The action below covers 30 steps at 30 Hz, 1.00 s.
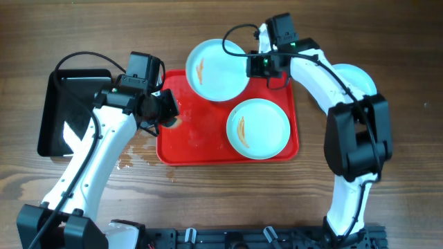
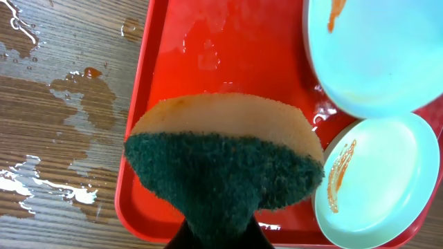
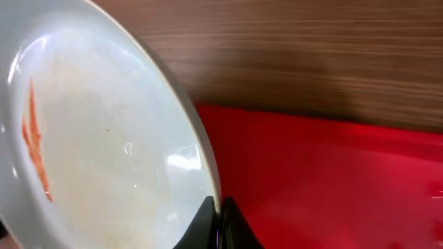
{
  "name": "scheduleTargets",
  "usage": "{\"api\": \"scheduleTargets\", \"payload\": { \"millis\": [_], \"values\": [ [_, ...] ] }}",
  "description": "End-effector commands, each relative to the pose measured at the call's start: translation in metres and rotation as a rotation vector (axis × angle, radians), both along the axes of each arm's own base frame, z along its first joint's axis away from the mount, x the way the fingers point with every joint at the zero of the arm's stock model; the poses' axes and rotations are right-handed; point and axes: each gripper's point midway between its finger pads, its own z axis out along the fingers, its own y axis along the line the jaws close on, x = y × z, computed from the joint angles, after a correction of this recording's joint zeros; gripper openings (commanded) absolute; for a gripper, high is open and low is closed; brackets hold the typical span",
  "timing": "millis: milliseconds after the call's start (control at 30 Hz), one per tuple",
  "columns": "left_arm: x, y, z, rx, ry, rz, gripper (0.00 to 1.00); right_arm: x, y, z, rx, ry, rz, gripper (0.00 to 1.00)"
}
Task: Clean dirty plates on tray and stack at the side
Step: 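Grasp the upper white plate's rim with the right gripper and pull it toward center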
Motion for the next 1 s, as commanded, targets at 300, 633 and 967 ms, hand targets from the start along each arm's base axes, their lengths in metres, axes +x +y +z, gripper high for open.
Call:
{"api": "scheduleTargets", "payload": {
  "millis": [300,633,967],
  "values": [
    [0.003,-0.001,-0.001,-0.002,-0.008,-0.010,0.04,-0.061,0.036,-0.008,-0.196,0.094,0.021,0.04],
    [0.009,-0.002,0.002,-0.005,-0.037,-0.018,0.04,-0.091,0.062,-0.031,-0.183,0.148,0.082,0.04],
    [0.023,-0.002,-0.006,0.004,-0.059,-0.012,0.04,-0.105,0.058,-0.051,-0.191,0.184,0.071,0.04]
  ]
}}
